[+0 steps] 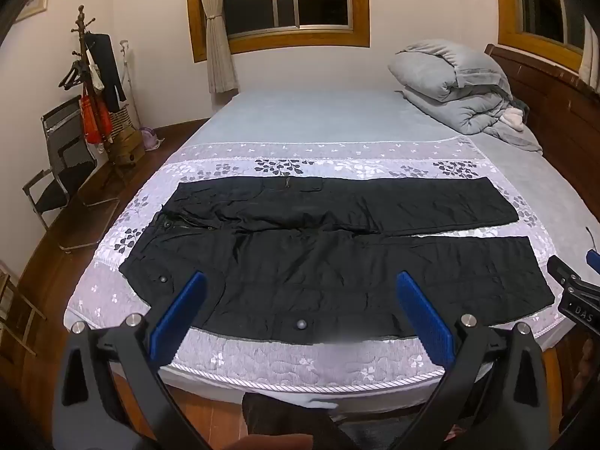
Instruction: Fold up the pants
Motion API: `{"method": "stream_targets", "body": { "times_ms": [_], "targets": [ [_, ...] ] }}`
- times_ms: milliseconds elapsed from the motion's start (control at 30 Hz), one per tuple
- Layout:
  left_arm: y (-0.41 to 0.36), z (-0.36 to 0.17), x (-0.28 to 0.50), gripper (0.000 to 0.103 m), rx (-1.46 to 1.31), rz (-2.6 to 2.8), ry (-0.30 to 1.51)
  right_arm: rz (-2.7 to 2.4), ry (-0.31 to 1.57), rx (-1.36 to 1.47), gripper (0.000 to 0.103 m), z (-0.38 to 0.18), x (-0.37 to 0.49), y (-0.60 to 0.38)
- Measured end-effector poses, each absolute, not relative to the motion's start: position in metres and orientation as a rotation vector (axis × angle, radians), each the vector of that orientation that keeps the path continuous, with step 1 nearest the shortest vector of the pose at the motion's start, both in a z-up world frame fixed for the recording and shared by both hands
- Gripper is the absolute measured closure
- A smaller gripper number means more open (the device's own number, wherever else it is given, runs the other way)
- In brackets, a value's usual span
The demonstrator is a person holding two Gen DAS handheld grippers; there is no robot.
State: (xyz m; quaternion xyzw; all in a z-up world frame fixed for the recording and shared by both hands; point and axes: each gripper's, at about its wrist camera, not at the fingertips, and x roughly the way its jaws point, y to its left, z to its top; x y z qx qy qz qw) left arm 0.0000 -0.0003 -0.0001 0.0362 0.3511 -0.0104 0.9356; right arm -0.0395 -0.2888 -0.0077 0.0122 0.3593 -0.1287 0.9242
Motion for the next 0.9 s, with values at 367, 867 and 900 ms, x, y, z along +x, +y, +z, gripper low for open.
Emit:
{"method": "stream_targets", "body": {
  "times_ms": [367,867,900],
  "targets": [
    [0.0059,-0.0014,0.0004,0.003,0.074,-0.019,0.720,-0.267,0.740,0.027,0.003,-0.0086,-0.0386,-0.2898],
    [0.0021,-0.0065,0.0017,0.003,0.077,-0.018,0.721,-0.265,0.736,0.031,0.003,-0.0087,-0.0388,-0.2916],
    [0.0021,-0.0059,0.0018,0.003,0.077,-0.019,0.721,-0.266,0.736,0.032,0.003,-0.0087,-0.0388,-0.2918]
  ]
}}
